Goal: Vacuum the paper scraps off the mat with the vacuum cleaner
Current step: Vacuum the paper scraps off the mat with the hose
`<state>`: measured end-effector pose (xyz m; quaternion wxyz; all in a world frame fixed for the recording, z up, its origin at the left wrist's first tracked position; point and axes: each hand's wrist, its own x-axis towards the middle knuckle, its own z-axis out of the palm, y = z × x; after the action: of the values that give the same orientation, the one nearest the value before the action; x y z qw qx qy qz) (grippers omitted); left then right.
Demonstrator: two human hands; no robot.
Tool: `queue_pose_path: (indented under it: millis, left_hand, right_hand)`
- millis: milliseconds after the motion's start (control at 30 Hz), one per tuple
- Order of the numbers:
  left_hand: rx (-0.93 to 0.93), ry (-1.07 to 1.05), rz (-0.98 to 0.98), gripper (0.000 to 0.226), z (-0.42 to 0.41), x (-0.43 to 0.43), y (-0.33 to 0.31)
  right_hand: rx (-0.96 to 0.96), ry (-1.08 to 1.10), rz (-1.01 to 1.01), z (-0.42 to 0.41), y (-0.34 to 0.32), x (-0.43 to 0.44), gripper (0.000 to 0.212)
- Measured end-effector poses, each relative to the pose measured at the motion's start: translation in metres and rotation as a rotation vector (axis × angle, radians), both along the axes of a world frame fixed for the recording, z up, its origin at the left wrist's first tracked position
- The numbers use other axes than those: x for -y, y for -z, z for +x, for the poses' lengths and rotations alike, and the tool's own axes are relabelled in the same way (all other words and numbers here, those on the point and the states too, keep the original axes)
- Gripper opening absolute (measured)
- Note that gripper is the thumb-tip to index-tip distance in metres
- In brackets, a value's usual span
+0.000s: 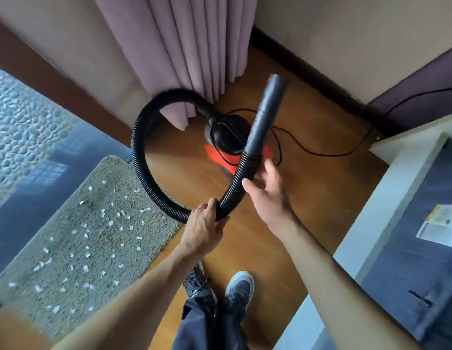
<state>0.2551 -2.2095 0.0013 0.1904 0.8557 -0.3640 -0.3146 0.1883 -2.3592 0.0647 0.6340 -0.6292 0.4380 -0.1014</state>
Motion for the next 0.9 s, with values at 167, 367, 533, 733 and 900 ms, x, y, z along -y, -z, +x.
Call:
queue_pose_path:
  millis: [167,367,533,733,900]
  left_hand:
    - [-0.168,-0.13,-0.136,0.033,0.019,-0.029,-0.002]
    - [-0.353,-0.508,-0.208,0.034,0.039,-0.057,-0.004]
    - [-0.447,-0.747,-0.276,0.039,0.061,-0.086,-0.012]
    - [-0.669,-0.936,-0.42,0.062,0.08,-0.109,-0.015]
    - [-0.73,-1.029,-0.453,0.056,0.088,-0.127,-0.01]
  right_hand:
    - [0.018,-0.306,-0.125,0.044,-0.017,-0.016,0.06]
    - [0.029,-0.572,-0.242,0.107,-0.03,-0.057,0.062]
    - [0.037,-0.792,-0.272,0.162,-0.032,-0.103,0.069]
    - [0.031,-1.018,-0.324,0.21,-0.023,-0.137,0.069]
    - [0.048,-1.169,-0.295,0.236,-0.013,-0.143,0.091]
